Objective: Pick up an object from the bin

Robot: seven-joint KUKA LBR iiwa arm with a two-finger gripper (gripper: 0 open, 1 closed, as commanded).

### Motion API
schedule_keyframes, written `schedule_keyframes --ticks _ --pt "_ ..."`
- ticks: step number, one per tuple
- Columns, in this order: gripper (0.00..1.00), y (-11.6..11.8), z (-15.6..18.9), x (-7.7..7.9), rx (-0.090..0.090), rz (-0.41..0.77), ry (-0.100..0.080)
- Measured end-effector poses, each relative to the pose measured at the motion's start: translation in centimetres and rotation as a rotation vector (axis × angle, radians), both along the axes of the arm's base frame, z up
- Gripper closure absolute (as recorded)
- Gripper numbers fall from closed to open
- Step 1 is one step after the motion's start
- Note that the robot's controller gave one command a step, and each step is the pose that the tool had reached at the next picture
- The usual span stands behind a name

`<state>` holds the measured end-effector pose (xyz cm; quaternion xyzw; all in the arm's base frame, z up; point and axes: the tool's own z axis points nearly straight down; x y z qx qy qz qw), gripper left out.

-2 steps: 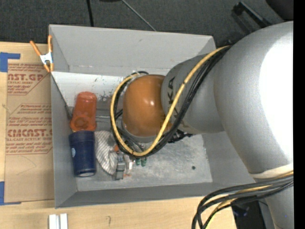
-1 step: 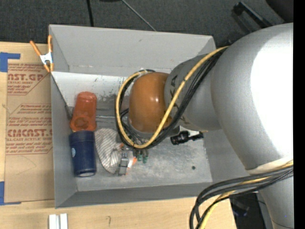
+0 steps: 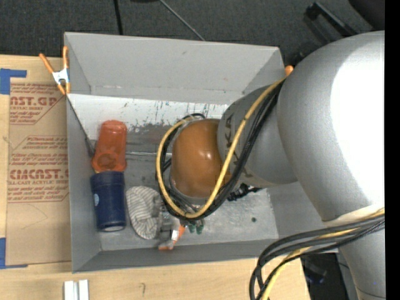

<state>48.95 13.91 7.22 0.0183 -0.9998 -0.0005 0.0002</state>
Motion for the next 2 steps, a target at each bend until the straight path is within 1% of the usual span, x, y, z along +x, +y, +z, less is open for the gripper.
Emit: schedule_keyframes --ticks 1,2 --pt "1.00 0.0 0.0 0.0 0.000 0.000 0.000" --pt "1.00 2.0 13.5 0.8 0.001 -0.024 -0.002"
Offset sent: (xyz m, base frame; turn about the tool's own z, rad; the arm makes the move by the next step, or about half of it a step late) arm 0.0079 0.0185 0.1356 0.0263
